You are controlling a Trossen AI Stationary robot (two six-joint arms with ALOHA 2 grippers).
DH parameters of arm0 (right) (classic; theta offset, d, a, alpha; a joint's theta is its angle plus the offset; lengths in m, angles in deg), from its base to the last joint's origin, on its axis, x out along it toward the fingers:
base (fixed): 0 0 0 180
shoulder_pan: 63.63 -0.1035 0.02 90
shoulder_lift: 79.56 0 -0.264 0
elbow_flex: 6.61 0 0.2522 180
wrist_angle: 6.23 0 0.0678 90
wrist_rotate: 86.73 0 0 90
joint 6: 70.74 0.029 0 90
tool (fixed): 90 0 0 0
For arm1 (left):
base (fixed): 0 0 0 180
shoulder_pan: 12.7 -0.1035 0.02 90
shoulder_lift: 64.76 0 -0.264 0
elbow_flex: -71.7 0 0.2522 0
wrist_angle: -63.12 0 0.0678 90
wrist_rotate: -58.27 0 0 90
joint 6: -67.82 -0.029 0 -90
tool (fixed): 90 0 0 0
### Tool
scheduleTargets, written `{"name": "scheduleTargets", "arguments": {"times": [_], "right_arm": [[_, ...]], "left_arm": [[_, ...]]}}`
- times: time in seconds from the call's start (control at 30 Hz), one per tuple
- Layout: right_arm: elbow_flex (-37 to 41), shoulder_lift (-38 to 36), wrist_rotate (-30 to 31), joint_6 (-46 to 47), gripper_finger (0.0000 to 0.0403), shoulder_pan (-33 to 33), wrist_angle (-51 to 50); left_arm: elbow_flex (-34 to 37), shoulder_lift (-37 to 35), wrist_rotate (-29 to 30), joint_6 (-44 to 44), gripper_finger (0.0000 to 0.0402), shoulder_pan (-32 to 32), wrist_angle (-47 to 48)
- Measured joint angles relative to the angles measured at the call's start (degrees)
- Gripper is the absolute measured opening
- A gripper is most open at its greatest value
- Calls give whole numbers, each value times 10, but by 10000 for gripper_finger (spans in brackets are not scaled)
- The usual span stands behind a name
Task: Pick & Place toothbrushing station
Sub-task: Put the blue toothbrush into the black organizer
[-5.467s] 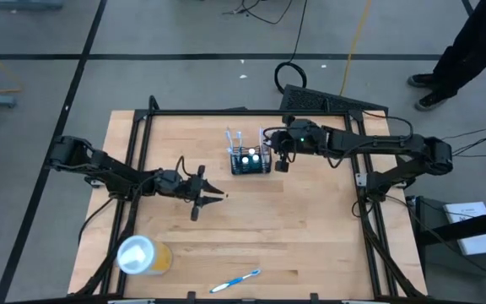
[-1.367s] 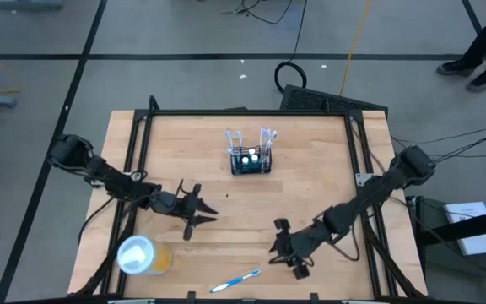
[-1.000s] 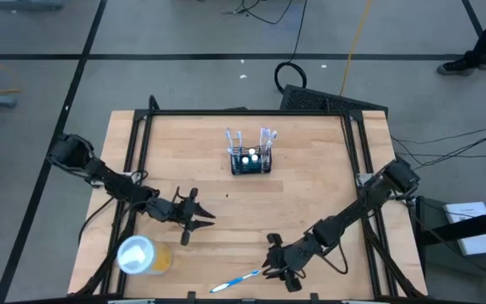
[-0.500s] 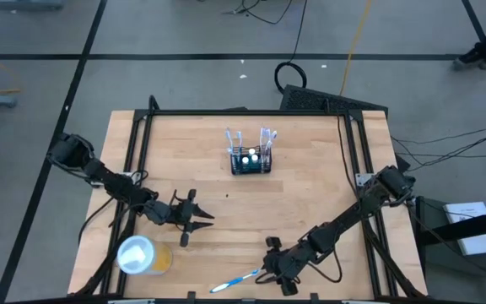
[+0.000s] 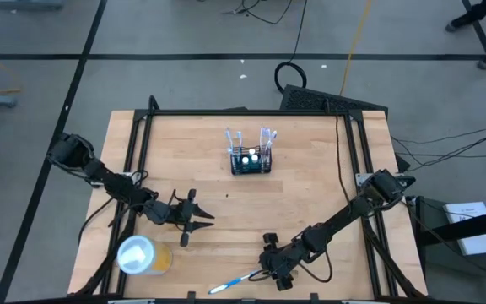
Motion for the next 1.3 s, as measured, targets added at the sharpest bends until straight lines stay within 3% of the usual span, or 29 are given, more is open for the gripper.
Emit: {"name": "scheduleTargets", "arguments": {"times": [0.27, 0.53, 1.0, 1.3], "right_arm": [[-1, 3, -15, -24, 149, 7, 23], [-1, 3, -15, -50, 13, 7, 23], [-1, 3, 38, -36, 1, 57, 18], [-1, 3, 121, -47, 0, 119, -20]], "left_arm": [[0, 0, 0, 0, 99, 0, -3], [0, 0, 0, -1, 99, 0, -3], [0, 0, 0, -1, 99, 0, -2], [0, 0, 0, 12, 99, 0, 2]]}}
